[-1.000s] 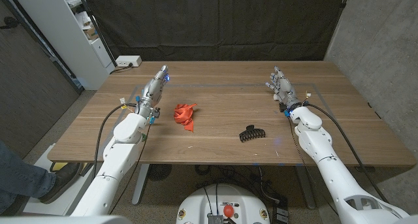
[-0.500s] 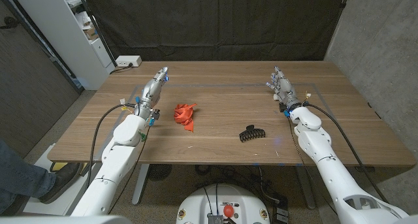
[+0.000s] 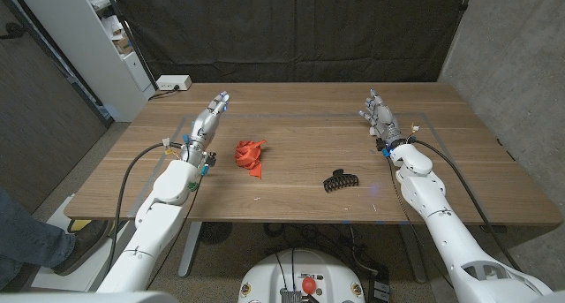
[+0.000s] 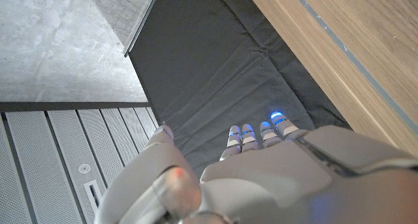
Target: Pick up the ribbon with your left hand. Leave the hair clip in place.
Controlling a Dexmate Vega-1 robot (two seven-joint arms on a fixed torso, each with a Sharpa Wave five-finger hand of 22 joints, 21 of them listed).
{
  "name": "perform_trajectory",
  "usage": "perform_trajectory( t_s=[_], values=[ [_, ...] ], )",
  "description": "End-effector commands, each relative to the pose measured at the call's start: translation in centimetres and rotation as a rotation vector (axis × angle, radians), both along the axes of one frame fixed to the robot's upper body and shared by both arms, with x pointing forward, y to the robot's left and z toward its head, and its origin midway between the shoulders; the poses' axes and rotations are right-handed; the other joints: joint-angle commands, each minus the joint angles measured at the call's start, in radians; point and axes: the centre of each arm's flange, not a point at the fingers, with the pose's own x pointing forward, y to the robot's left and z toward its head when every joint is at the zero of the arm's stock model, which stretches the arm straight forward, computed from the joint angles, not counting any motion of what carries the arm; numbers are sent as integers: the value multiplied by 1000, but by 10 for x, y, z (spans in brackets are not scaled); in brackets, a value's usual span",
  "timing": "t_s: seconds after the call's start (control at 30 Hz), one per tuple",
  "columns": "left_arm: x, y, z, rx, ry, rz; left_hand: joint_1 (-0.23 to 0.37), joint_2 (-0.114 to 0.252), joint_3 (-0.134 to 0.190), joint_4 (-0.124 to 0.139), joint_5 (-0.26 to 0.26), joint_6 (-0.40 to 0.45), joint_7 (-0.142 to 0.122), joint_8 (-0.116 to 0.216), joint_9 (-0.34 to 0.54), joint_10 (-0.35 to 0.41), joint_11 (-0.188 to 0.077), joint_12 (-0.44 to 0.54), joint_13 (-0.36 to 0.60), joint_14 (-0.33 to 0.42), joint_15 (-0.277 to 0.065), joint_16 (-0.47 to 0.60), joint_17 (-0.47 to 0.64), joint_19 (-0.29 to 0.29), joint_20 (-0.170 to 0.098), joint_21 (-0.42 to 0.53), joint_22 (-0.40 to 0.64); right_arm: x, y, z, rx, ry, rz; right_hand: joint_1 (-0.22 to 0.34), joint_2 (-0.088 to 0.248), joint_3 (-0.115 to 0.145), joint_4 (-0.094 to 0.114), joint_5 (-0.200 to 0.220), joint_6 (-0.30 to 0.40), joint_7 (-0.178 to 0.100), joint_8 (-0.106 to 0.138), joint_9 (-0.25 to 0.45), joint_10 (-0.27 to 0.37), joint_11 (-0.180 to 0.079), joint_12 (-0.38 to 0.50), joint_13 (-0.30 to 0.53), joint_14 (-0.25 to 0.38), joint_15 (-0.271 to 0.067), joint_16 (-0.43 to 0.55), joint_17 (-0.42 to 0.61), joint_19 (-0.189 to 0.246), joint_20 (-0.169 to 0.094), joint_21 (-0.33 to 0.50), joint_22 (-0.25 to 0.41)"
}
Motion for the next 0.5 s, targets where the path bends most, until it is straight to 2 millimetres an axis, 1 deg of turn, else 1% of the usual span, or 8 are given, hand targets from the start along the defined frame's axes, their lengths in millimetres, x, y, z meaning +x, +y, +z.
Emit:
perform_trajectory(
  t_s=[0.03, 0.5],
  values=[
    [-11, -3, -8, 51, -31, 63, 12, 5, 5, -7, 0, 3, 0, 4, 4, 7, 0, 1, 0, 7, 3, 2, 2, -117, 5, -8, 3, -1, 2, 1, 0, -5, 1, 2, 5, 2, -6, 4, 10, -1, 2, -1, 9, 3, -7, 1, 7, -1, 9, -1, 8, 4, -3, 5],
    [-21, -10, -14, 117, -52, 135, 24, 10, 10, -17, -2, 7, -4, 5, 5, 9, -3, 0, -1, 11, 0, 2, 2, -117, 7, -16, 4, -4, 2, 1, 13, -8, -7, 3, 6, 1, -7, 4, 16, -3, 4, -1, 16, 4, -10, 1, 11, -2, 10, -3, 7, 4, -11, 6]
  ],
)
